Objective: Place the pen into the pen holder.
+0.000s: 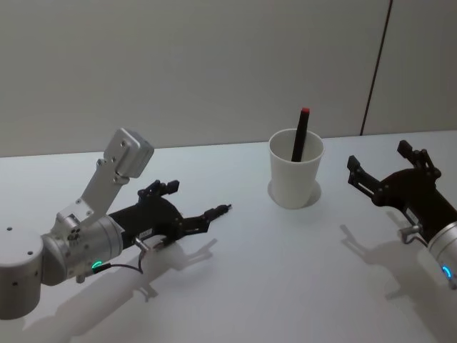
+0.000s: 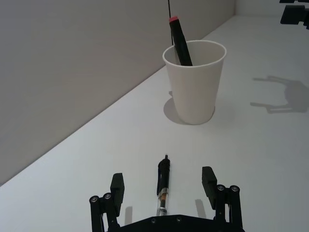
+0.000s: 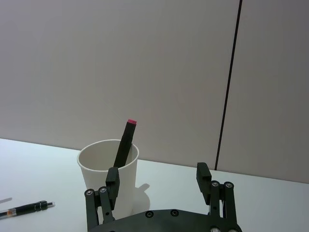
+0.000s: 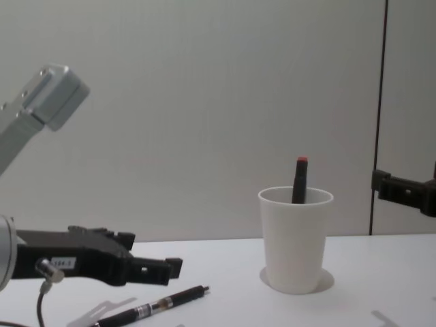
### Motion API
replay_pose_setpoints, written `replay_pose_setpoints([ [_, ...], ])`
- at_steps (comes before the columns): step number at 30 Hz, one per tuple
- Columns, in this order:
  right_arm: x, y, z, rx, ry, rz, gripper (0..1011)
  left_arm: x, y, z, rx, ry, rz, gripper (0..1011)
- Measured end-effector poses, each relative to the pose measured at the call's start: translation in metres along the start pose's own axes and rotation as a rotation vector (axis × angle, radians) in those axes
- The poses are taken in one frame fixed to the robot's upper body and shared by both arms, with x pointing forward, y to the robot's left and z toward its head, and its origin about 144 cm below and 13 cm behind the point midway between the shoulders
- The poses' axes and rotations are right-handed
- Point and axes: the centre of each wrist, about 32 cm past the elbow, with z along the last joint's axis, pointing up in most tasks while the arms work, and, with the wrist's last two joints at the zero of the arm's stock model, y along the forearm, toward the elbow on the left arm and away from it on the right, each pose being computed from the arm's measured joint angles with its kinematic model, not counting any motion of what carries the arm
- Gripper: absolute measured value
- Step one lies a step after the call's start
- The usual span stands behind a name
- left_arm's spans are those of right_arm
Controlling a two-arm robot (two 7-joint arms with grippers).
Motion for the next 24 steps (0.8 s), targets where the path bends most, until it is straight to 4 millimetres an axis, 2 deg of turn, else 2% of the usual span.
replay_pose_setpoints([
  [24,0.000,0.000,0.000,0.000,0.000,0.000,1001,0.015,0.001,-0.014,0.076,0.050,-0.048,1001],
])
